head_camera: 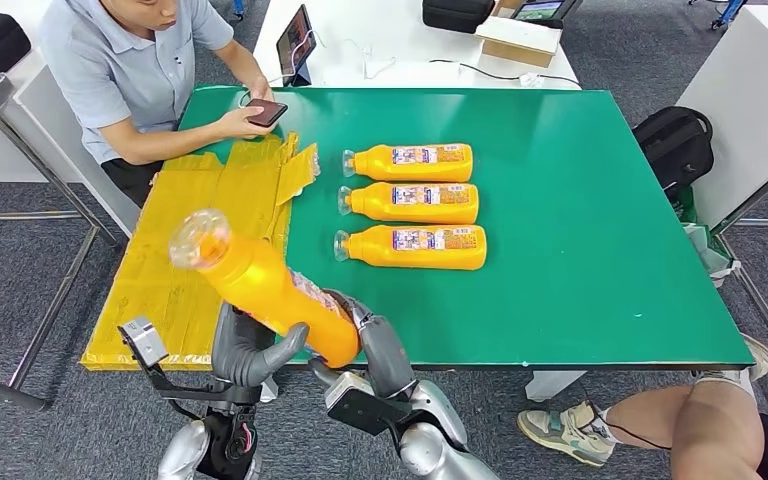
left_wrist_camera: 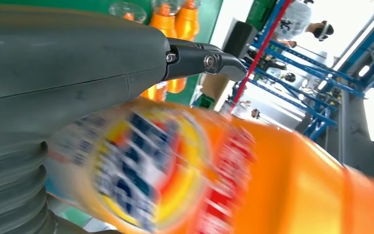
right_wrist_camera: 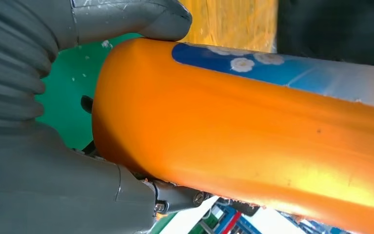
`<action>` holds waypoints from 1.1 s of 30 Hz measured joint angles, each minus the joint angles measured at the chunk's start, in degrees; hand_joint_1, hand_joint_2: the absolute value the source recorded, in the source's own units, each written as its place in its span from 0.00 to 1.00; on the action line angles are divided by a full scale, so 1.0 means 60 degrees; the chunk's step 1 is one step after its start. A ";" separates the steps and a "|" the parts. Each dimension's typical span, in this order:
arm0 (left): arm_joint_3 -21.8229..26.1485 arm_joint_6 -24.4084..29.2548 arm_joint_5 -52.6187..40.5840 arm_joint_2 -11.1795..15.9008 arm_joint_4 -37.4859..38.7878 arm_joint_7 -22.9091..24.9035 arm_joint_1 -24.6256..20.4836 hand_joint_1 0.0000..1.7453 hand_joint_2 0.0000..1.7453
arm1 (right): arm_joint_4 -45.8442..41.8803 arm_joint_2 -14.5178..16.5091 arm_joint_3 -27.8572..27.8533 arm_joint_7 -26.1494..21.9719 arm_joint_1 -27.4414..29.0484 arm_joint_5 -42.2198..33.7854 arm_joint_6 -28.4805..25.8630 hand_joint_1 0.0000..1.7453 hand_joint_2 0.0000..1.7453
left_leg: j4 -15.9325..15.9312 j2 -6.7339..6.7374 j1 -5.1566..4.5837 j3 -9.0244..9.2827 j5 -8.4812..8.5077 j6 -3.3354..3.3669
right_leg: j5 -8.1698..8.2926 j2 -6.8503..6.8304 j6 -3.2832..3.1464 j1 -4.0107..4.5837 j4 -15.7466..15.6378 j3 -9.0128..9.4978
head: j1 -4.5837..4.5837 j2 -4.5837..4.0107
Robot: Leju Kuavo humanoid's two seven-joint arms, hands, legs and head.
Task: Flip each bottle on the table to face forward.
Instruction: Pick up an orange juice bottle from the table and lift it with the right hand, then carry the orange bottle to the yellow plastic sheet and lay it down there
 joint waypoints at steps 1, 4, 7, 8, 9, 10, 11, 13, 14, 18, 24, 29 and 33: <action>0.0001 0.0005 0.0011 -0.0001 -0.0037 -0.0007 -0.0014 0.00 1.00 | 0.0038 -0.0001 0.0040 -0.0003 0.0029 0.0018 0.0001 1.00 1.00 | 0.0000 -0.0001 0.0000 0.0000 0.0000 0.0000 | 0.0000 0.0000 0.0000 0.0000 0.0000 0.0001 | 0.0002 0.0000; 0.0012 0.0025 0.0046 -0.0002 -0.0109 -0.0020 -0.0041 0.00 1.00 | 0.0127 -0.0003 0.0099 -0.0011 0.0106 0.0050 0.0003 1.00 1.00 | 0.0000 -0.0003 0.0000 -0.0002 0.0000 0.0000 | 0.0000 0.0000 0.0000 0.0000 0.0000 0.0002 | 0.0002 0.0000; 0.0015 0.0025 0.0051 -0.0001 -0.0128 -0.0025 -0.0042 0.00 1.00 | 0.0189 -0.0005 0.0109 -0.0010 0.0113 0.0050 0.0003 1.00 1.00 | 0.0000 -0.0002 0.0000 -0.0002 0.0000 0.0000 | 0.0001 0.0000 0.0001 0.0001 0.0000 0.0000 | 0.0001 0.0000; 0.0015 0.0015 0.0042 0.0000 -0.0145 -0.0030 -0.0036 0.00 1.00 | 0.0208 -0.0011 0.0109 -0.0006 0.0121 0.0046 0.0003 1.00 1.00 | 0.0000 -0.0002 0.0000 -0.0002 0.0000 0.0000 | 0.0000 0.0000 0.0000 0.0001 0.0000 -0.0001 | 0.0000 0.0000; 0.0015 0.0003 0.0019 0.0003 -0.0167 -0.0036 -0.0023 0.00 1.00 | 0.0223 -0.0019 0.0107 -0.0003 0.0137 0.0037 0.0003 1.00 1.00 | 0.0000 -0.0002 0.0000 -0.0002 0.0000 0.0000 | 0.0000 0.0000 0.0001 0.0001 0.0000 -0.0001 | 0.0000 0.0000; 0.0015 -0.0014 -0.0028 0.0006 -0.0204 -0.0046 -0.0005 0.00 1.00 | 0.0236 -0.0037 0.0095 0.0001 0.0167 0.0018 0.0005 1.00 1.00 | 0.0000 -0.0002 0.0000 -0.0002 0.0000 0.0000 | 0.0000 0.0000 0.0001 0.0001 0.0000 0.0000 | 0.0001 0.0000; 0.0015 -0.0026 -0.0094 0.0013 -0.0244 -0.0058 0.0012 0.00 1.00 | 0.0247 -0.0061 0.0079 0.0005 0.0210 -0.0006 0.0011 1.00 1.00 | 0.0000 -0.0003 0.0000 -0.0003 0.0000 0.0000 | 0.0000 0.0000 0.0001 0.0001 0.0000 0.0000 | 0.0001 0.0000; -0.0005 0.0036 -0.0424 0.0037 -0.0324 -0.0148 0.0054 0.00 1.00 | 0.0260 -0.0113 0.0034 0.0006 0.0322 -0.0081 0.0065 1.00 1.00 | 0.0000 -0.0004 0.0000 -0.0005 0.0000 0.0000 | 0.0000 -0.0001 0.0001 0.0000 0.0000 0.0000 | 0.0001 0.0000; -0.0032 0.0118 -0.0695 0.0052 -0.0355 -0.0216 0.0084 0.00 1.00 | 0.0261 -0.0129 -0.0001 0.0007 0.0379 -0.0107 0.0094 1.00 1.00 | 0.0000 -0.0003 0.0000 -0.0006 0.0000 0.0000 | 0.0000 -0.0001 0.0001 0.0000 0.0000 -0.0001 | 0.0000 0.0000; -0.0230 0.0230 -0.1460 0.0127 -0.0409 -0.0128 0.0164 0.28 1.00 | 0.0256 -0.0162 -0.0184 0.0047 0.0512 0.0078 0.0011 1.00 1.00 | 0.0000 -0.0005 0.0000 -0.0007 -0.0001 0.0001 | 0.0000 -0.0001 0.0001 0.0000 -0.0001 -0.0002 | 0.0002 0.0000; -0.0299 -0.0148 -0.0803 0.0171 -0.0047 0.0929 0.0000 1.00 1.00 | 0.0262 -0.0167 -0.0293 0.0206 0.0526 0.0683 -0.0390 0.28 1.00 | 0.0000 -0.0007 0.0000 -0.0006 0.0001 0.0002 | 0.0001 -0.0002 0.0001 0.0001 -0.0001 0.0002 | 0.0001 0.0000; -0.0227 -0.0592 -0.0026 0.0198 0.0466 0.1365 -0.0265 1.00 1.00 | 0.0270 -0.0158 -0.0284 0.0138 0.0536 0.0560 -0.0438 0.00 1.00 | 0.0000 -0.0007 0.0000 -0.0006 0.0002 0.0002 | 0.0003 -0.0002 0.0002 0.0000 0.0000 0.0004 | 0.0001 0.0000; -0.0198 -0.1003 0.0353 0.0267 0.0760 0.1555 -0.0434 1.00 1.00 | 0.0267 -0.0158 -0.0284 -0.0027 0.0541 0.0276 -0.0478 0.00 1.00 | 0.0000 -0.0008 0.0000 -0.0008 0.0001 0.0001 | 0.0002 -0.0002 0.0002 0.0000 0.0001 0.0003 | 0.0002 0.0000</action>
